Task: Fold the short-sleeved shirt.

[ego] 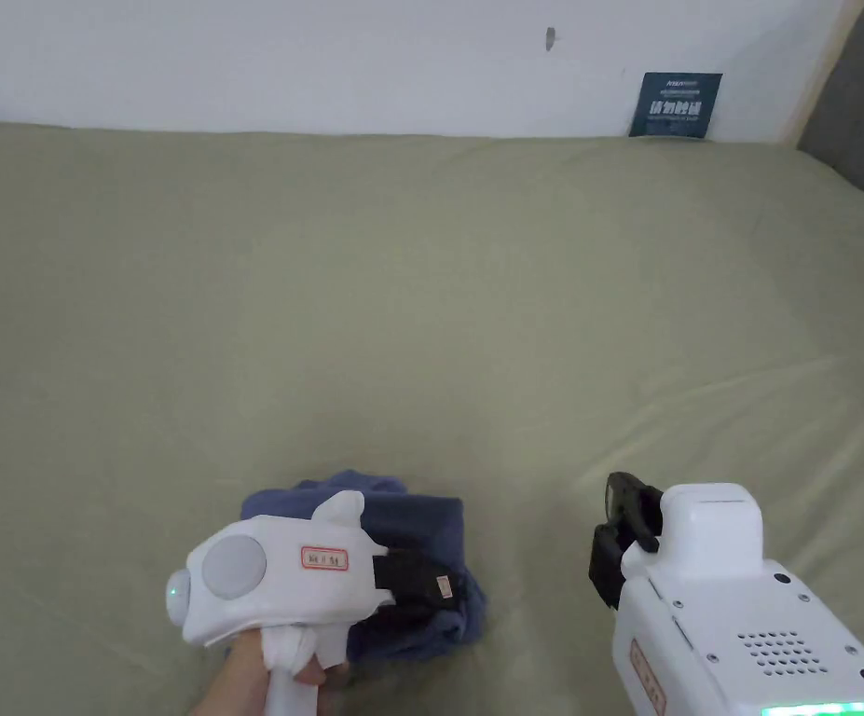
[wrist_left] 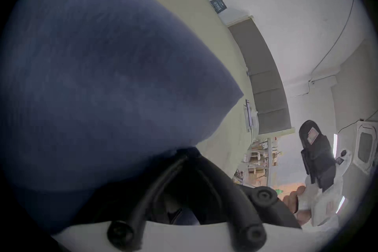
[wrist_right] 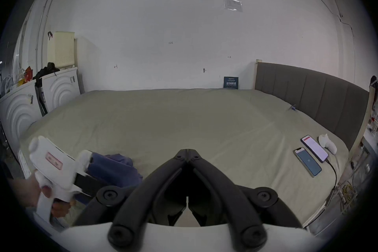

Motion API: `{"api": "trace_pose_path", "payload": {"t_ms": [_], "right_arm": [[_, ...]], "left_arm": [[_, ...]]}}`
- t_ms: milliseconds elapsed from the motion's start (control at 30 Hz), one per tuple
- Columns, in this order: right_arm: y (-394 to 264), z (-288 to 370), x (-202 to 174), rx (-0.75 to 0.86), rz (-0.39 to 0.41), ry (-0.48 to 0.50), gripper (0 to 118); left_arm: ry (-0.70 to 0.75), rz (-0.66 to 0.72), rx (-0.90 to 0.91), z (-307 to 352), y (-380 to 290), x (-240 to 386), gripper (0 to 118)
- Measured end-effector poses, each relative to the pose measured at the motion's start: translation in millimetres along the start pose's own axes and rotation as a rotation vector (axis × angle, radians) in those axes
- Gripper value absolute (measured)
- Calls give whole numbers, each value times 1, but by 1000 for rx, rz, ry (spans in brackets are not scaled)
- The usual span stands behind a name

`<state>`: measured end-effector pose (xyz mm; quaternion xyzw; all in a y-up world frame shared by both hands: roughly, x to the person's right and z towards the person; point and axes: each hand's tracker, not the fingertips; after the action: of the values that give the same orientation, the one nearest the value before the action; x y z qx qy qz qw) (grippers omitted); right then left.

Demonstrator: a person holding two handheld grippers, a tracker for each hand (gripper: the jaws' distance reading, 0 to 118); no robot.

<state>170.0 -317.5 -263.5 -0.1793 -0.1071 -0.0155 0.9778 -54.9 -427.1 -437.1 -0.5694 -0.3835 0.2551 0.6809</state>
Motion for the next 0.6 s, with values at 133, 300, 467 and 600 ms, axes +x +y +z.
{"api": "trace_pose_path", "payload": {"t_ms": [133,300,467,600], "right_arm": [[1,-4,-8,-41,-11,81,0],[6,-34,-24,-232,-142,451,0],[-11,-103,-39,-500,-359,786,0],[-26,-158,-41,-649,-424,831,0]], "left_arm": [[34,-96,37,34,-3,19,0],[113,-138,181,114,-4,21,0],[177,-138,230,170,4,-3,0],[244,-124,222,184,10,-30,0]]}}
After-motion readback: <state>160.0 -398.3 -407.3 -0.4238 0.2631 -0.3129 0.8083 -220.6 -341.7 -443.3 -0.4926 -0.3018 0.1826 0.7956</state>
